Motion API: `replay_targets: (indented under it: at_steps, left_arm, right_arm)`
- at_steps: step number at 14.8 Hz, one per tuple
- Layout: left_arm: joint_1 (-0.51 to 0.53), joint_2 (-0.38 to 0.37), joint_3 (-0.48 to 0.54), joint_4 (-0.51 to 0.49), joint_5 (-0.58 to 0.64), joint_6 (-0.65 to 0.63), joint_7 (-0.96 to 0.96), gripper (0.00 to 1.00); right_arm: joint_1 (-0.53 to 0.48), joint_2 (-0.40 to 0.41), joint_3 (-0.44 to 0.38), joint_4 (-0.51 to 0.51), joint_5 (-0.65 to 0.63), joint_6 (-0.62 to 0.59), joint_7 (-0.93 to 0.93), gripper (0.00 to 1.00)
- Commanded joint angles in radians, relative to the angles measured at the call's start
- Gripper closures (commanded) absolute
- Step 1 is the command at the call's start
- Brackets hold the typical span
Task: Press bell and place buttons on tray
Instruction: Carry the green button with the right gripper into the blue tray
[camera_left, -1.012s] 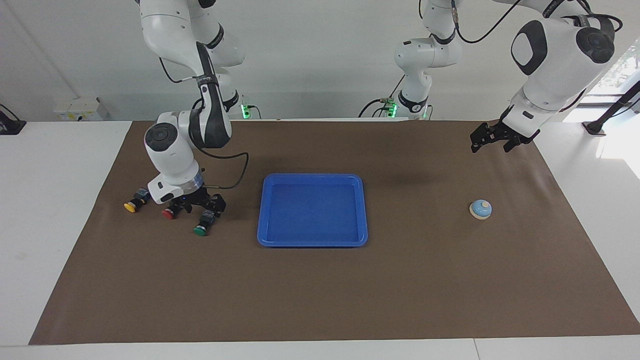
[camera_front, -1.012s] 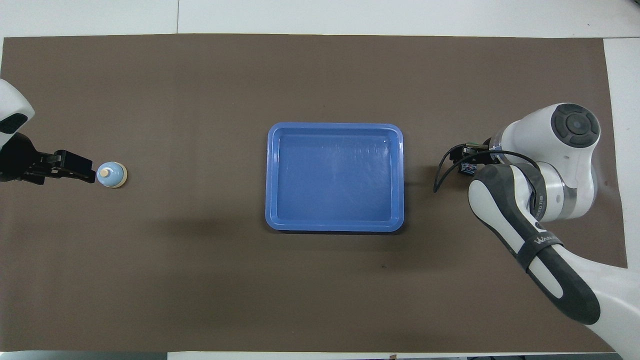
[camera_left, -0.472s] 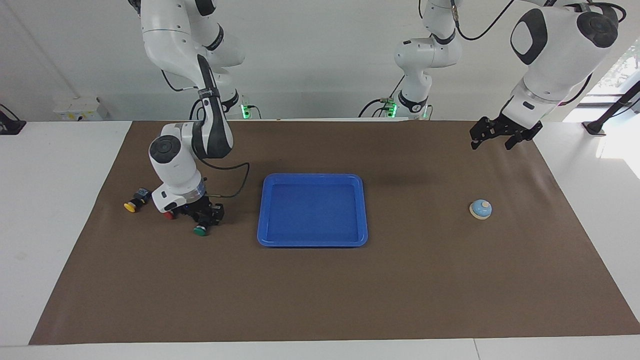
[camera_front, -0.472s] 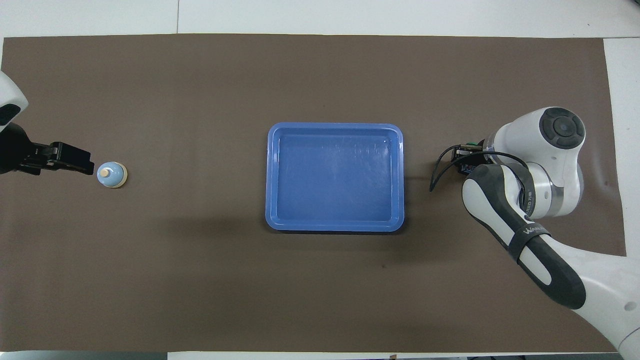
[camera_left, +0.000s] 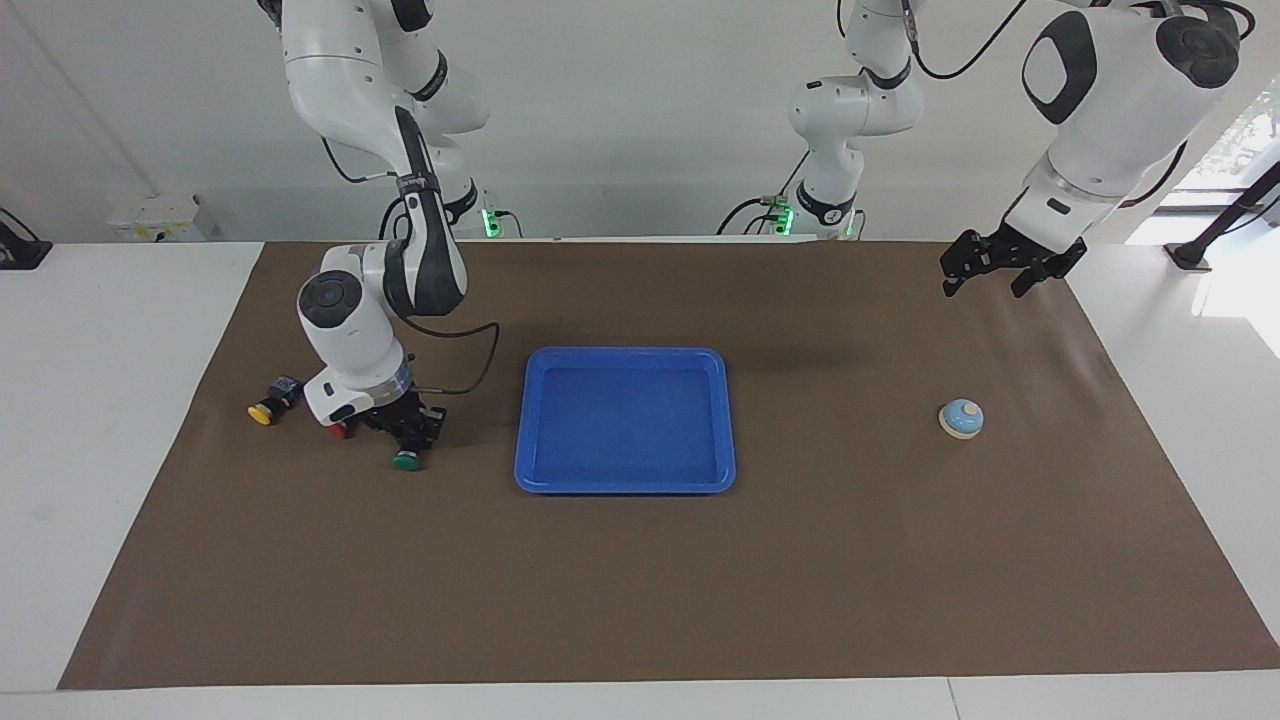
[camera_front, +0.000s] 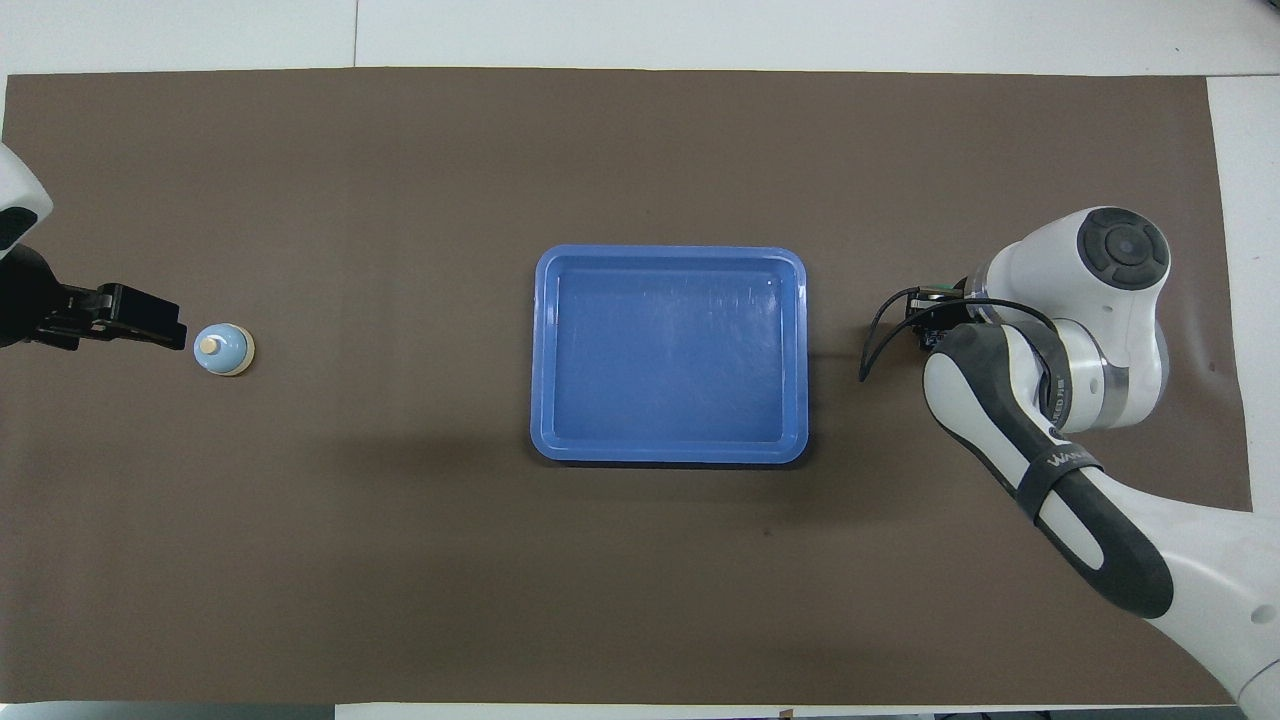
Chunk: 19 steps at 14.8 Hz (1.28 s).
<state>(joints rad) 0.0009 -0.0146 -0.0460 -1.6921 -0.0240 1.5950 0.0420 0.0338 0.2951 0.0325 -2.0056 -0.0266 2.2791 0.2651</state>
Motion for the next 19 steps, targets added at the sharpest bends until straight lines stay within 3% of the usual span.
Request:
replay_targets:
  at_steps: [1,4,6,11,19]
  left_arm:
    - [-0.013,-0.005,0.009,0.005,0.009,-0.013,-0.004,0.0]
    - [-0.01,-0.005,0.011,0.005,0.009,-0.012,-0.002,0.0]
    - [-0.003,-0.007,0.011,0.005,0.009,-0.012,-0.004,0.0]
    - [-0.001,-0.007,0.012,0.005,0.009,-0.013,-0.004,0.0]
    - [-0.001,-0.007,0.012,0.005,0.009,-0.013,-0.004,0.0]
  right_arm:
    - [0.058,0.027,0.004,0.167,0.008,-0.165,0.031,1.0]
    - [0.139,0.048,0.004,0.269,0.008,-0.263,0.068,1.0]
    - [0.208,0.053,0.004,0.278,0.01,-0.262,0.11,1.0]
    - [0.34,0.094,0.003,0.268,0.008,-0.202,0.27,1.0]
    - [0.38,0.118,0.004,0.159,0.007,-0.055,0.359,1.0]
